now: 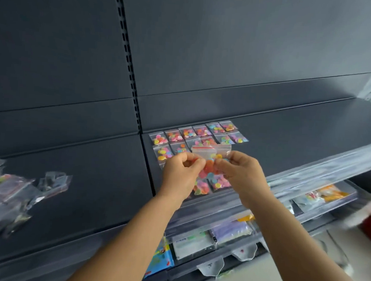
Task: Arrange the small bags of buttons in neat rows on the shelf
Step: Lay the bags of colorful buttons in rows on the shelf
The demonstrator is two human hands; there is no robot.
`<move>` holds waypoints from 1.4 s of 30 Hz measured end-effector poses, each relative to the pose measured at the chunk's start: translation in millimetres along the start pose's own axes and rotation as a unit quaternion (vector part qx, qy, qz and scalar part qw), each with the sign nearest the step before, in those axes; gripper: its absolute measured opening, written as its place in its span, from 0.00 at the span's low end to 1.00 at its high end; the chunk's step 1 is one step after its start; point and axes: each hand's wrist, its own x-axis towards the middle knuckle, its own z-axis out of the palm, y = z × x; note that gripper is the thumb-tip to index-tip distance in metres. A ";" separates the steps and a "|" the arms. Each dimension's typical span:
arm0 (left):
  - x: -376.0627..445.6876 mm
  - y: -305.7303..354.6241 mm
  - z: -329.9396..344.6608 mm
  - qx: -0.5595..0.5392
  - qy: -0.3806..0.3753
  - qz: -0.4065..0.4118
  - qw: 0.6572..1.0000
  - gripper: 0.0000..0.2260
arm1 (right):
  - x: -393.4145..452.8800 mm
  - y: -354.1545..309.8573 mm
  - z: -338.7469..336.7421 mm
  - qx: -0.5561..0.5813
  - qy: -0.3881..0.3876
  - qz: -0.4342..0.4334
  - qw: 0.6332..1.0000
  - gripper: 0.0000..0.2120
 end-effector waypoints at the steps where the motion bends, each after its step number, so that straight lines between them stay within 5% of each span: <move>1: 6.2 0.8 9.6 0.012 -0.007 0.003 1.000 0.03 | 6.7 3.3 -9.0 -0.007 0.011 -0.002 1.000 0.07; 14: 106.9 -2.2 94.2 0.113 -0.061 0.019 0.991 0.05 | 103.6 22.3 -81.3 -0.140 0.135 0.019 0.981 0.06; 21: 131.3 -13.7 127.1 0.195 -0.050 -0.007 0.980 0.09 | 142.9 40.8 -95.5 -0.206 0.104 0.051 0.972 0.02; 28: 126.6 -15.2 155.6 0.294 0.001 0.003 0.956 0.16 | 171.2 59.8 -108.1 -0.299 0.030 0.042 0.953 0.12; 34: 114.6 -9.7 163.3 0.457 0.045 0.102 0.883 0.21 | 174.8 62.3 -118.9 -0.372 -0.018 -0.075 0.925 0.18; 38: 103.3 -10.4 167.9 0.520 -0.054 0.129 0.842 0.22 | 165.4 59.5 -127.6 -0.407 -0.118 -0.246 0.872 0.07; 42: 93.4 -13.0 170.1 0.538 -0.077 0.101 0.833 0.26 | 158.4 64.9 -133.1 -0.443 -0.167 -0.312 0.824 0.08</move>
